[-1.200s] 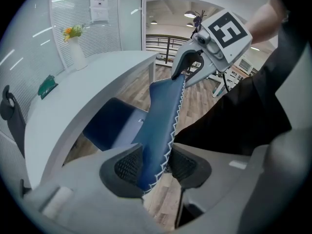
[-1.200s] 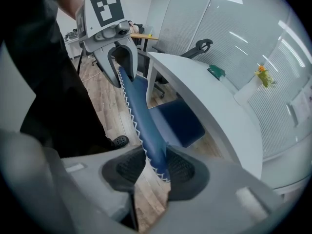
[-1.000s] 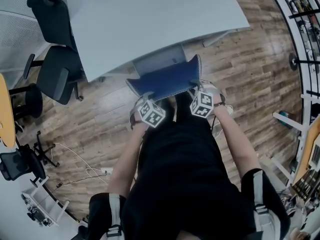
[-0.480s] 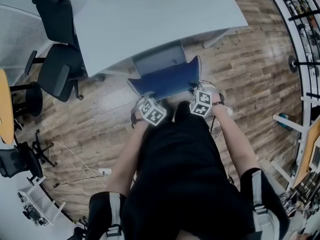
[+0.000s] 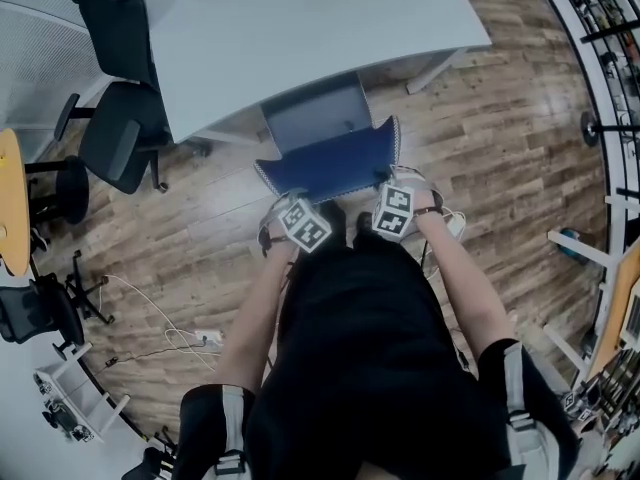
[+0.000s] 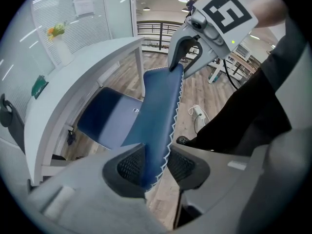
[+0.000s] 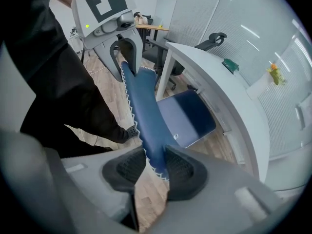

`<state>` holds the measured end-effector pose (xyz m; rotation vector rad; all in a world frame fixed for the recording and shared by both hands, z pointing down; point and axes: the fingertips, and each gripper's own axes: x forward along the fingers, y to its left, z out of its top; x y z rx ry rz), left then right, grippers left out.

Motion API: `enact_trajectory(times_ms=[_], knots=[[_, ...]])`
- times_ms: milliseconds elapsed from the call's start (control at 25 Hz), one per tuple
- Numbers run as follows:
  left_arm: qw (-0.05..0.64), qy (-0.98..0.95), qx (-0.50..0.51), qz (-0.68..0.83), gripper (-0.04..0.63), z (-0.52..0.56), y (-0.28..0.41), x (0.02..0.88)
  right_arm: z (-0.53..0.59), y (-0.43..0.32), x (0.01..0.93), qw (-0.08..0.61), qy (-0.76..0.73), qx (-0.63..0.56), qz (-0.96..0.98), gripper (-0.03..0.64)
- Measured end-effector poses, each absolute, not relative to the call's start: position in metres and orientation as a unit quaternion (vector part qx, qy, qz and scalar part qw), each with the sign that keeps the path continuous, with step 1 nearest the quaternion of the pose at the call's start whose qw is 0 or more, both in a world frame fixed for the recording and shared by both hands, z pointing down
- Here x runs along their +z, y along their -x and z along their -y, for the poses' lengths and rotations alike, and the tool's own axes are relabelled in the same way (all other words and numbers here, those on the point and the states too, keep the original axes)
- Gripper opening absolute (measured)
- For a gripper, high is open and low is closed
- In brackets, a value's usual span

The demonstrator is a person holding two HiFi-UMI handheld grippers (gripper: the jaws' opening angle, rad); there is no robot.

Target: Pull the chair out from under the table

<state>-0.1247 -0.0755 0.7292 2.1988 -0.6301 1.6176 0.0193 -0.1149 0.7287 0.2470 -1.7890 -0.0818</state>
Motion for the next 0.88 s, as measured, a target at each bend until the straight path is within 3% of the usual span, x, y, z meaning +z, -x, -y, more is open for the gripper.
enact_trajectory(times_ms=[880], knots=[[0.193,-0.766,0.549,0.272,0.13,-0.006,0.088,0.715,0.034,-0.054,0.714,0.596,-0.093,-0.037,0.796,0.124]])
